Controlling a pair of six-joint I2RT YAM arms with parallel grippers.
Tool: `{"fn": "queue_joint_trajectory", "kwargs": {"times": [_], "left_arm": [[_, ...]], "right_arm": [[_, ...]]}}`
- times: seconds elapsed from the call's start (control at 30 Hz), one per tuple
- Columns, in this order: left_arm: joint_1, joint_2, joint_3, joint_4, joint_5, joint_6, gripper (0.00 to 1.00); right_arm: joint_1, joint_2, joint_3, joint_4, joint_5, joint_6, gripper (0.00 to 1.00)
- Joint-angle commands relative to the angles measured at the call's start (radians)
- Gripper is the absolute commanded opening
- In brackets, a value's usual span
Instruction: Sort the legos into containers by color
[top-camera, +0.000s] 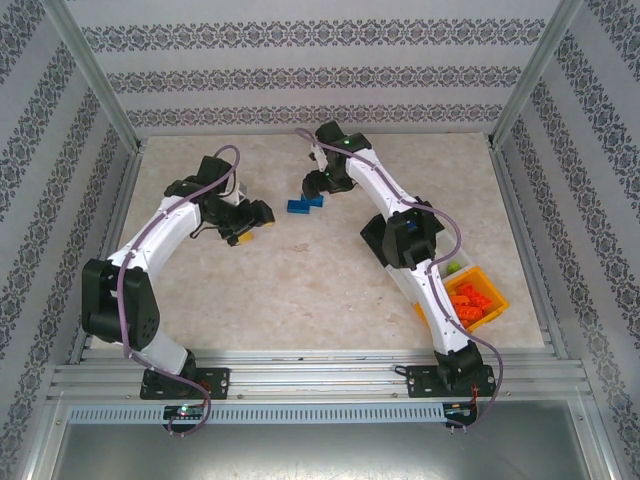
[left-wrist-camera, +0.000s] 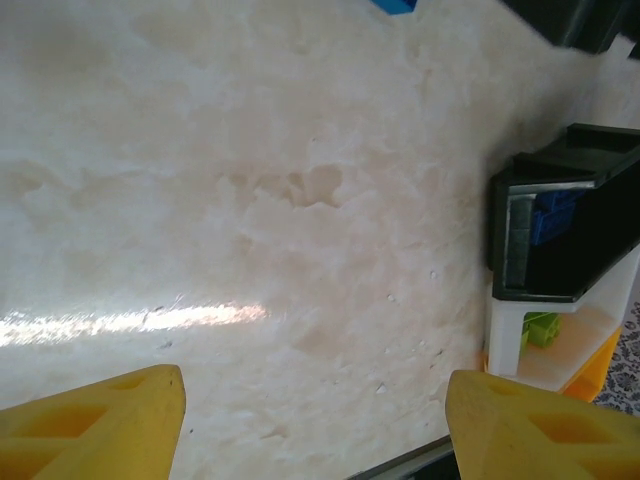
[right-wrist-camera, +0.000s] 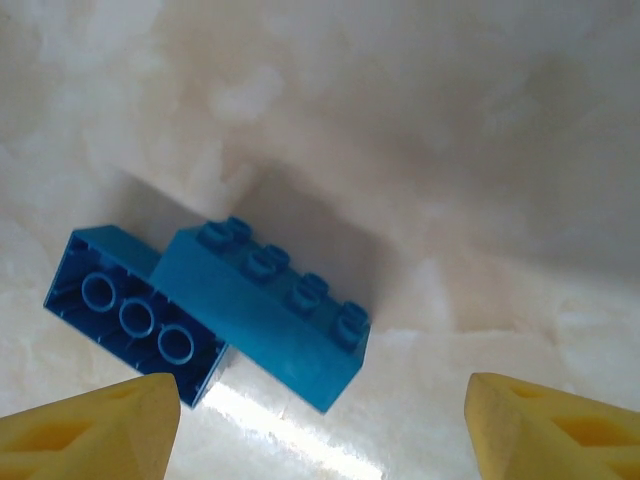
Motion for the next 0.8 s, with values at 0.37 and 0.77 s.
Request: {"fn": "queue_joint_trajectory", "kwargs": {"times": [0.37,0.77], "left_arm": [[0.016,-0.011,-0.012,-0.082,0.020,0.055,0.70],[0.019,-0.007,-0.047,-0.041,0.045,0.047,0.70]], "right_arm": [[0.017,0.101,0.044,0.081,-0.132,0.083,0.63],[0.025,0.051,-0.030,-0.008,-0.074,0.074,0.42]]}}
